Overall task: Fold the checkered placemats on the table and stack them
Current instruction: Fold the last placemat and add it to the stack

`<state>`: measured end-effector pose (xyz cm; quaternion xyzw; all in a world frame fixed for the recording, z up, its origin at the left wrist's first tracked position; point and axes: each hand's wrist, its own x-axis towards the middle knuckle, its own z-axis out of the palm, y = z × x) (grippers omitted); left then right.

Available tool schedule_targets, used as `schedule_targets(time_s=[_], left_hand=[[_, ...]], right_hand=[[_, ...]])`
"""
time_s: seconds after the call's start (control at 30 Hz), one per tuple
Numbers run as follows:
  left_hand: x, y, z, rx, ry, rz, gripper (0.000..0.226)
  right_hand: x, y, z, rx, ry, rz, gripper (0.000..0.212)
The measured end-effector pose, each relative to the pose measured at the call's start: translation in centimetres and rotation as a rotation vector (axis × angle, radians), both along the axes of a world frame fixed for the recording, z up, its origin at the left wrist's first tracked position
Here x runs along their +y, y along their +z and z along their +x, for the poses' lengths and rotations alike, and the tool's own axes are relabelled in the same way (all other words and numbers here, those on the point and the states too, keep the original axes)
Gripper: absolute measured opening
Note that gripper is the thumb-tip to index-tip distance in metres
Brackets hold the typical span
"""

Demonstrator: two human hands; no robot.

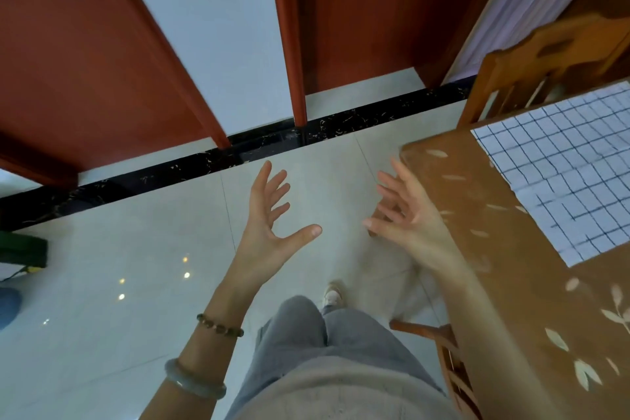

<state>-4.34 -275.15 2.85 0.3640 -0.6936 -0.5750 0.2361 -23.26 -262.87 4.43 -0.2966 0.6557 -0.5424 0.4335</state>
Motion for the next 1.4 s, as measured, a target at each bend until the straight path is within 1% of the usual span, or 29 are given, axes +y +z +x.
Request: schedule_targets(time_s=[0.17, 0.4, 0.57, 0.73, 0.93, 1.1, 1.4], left_hand=[[-6.8, 0.1, -3.8, -0.004, -0.025, 0.008, 0.111], [-18.0, -0.5, -10.7, 0.005, -0.141, 0.023, 0.11], [-27.1, 0.0, -16.6, -0.013, -0.314, 0.012, 0.108], [-33.1, 0.8, -22.7, -0.009, -0.496, -0.023, 0.105], [-37.5, 0.5, -29.9, 0.018, -0.638, -0.007, 0.102], [-39.7, -0.1, -37.8, 0.018, -0.746, -0.008, 0.105], [-40.5, 1.1, -56.2, 0.027, -0.936, -0.075, 0.107]], right_hand=[[-6.1, -0.2, -3.5, -0.022, -0.014, 0.001, 0.092], [-14.9, -1.5, -8.4, 0.01, -0.129, 0.012, 0.087], [-22.5, -1.4, -11.7, 0.034, -0.296, 0.024, 0.092], [-27.5, -0.8, -14.6, 0.062, -0.423, 0.012, 0.101], [-29.8, -0.4, -19.4, 0.123, -0.577, 0.056, 0.098], [-30.5, -0.9, -24.9, 0.116, -0.701, 0.043, 0.099], [-29.7, -0.5, -38.1, 0.107, -0.913, -0.01, 0.094]])
